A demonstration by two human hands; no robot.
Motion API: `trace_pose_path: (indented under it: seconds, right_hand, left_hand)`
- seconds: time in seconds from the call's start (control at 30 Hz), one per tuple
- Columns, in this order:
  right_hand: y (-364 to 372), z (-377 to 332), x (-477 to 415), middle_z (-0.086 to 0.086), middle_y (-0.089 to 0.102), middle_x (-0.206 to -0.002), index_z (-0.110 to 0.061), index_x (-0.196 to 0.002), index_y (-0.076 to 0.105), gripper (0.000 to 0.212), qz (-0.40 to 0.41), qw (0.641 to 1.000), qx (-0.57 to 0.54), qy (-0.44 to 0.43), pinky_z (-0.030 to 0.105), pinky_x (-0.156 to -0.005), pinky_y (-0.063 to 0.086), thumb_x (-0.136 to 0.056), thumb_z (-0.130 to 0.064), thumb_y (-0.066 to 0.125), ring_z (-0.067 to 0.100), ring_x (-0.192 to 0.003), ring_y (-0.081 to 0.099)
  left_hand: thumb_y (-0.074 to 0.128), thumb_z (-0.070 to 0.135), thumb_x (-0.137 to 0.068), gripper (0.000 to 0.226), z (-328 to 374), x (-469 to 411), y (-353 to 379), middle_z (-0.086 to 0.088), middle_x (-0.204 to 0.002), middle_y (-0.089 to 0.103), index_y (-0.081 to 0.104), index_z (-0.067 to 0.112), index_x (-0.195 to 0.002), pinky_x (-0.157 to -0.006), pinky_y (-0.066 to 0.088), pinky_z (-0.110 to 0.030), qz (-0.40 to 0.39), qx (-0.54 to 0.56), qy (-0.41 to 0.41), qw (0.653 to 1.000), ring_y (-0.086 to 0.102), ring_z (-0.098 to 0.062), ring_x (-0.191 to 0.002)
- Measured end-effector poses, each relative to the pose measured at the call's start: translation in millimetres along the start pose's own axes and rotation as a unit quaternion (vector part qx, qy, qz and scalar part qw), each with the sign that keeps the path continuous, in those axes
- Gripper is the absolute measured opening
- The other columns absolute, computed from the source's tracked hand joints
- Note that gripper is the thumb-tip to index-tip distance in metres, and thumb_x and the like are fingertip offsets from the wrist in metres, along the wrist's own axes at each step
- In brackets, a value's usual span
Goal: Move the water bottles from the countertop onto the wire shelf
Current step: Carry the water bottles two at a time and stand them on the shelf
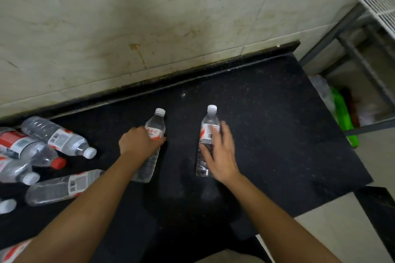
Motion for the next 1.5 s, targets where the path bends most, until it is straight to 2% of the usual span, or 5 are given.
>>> trace_pose_path:
  seconds: [0.13,0.53,0.8,1.33,1.5]
  right_hand:
    - [9.4,8.0,-4.1,0.013,0.032,-0.159,-0.012,-0.158,0.022,0.119,-0.042,0.960,-0.056,0.271,0.046,-0.120,0.028,-0.070,-0.072,0.075,0.031,-0.148,0.028]
    - [34.1,-20.3,-3.4,0.013,0.036,-0.138,-0.021,-0.146,0.025,0.099,-0.118,0.962,0.014,0.247,0.045,-0.105,0.045,-0.070,-0.045,0.085,0.033,-0.129,0.042]
    - [17.5,-8.8,32.5,0.002,0.060,-0.120,-0.031,-0.136,0.037,0.083,-0.140,0.956,-0.018,0.256,0.044,-0.102,0.048,-0.066,-0.039,0.081,0.030,-0.117,0.057]
    - [-213.0,16.2,100.1,-0.019,0.069,-0.102,-0.035,-0.124,0.053,0.062,0.272,0.884,-0.341,0.168,0.020,-0.080,0.051,-0.074,-0.060,0.079,-0.005,-0.093,0.066]
    - [-298.2,64.2,138.6,-0.022,0.069,-0.095,-0.033,-0.112,0.062,0.050,0.372,0.818,-0.417,0.141,0.001,-0.067,0.043,-0.080,-0.070,0.054,-0.019,-0.083,0.062]
  left_hand:
    - [0.056,0.084,-0.069,0.068,-0.3,23.0,11.2,0.000,-0.080,0.066,0.065,0.019,-0.089,-0.063,0.042,-0.030,-0.007,0.023,-0.018,1.000,0.056,-0.019,-0.069]
    - [0.053,0.089,-0.065,0.084,-5.6,61.1,42.8,-0.006,-0.103,0.067,0.061,0.018,-0.109,-0.070,0.046,-0.035,-0.017,0.140,-0.089,0.986,0.066,-0.028,-0.094]
    - [0.078,0.056,-0.072,0.059,-1.0,85.6,55.7,0.001,-0.106,0.067,0.057,0.022,-0.115,-0.090,0.055,-0.044,-0.013,0.427,-0.169,0.888,0.065,-0.025,-0.101]
    - [0.066,0.062,-0.083,0.036,209.2,178.2,-73.3,0.003,-0.099,0.075,0.066,0.035,-0.107,-0.083,0.060,-0.042,-0.034,0.620,0.178,0.763,0.073,-0.014,-0.092]
    - [0.048,0.089,-0.068,0.084,305.3,236.0,-93.3,0.001,-0.107,0.074,0.064,0.024,-0.118,-0.088,0.057,-0.042,-0.020,0.585,0.240,0.774,0.072,-0.018,-0.100]
Point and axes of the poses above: each hand's wrist, its own x-axis away from the middle knuckle, its own y-axis out of the palm, z = x × y, the point moved 3 cm from there along -x, towards the middle knuckle
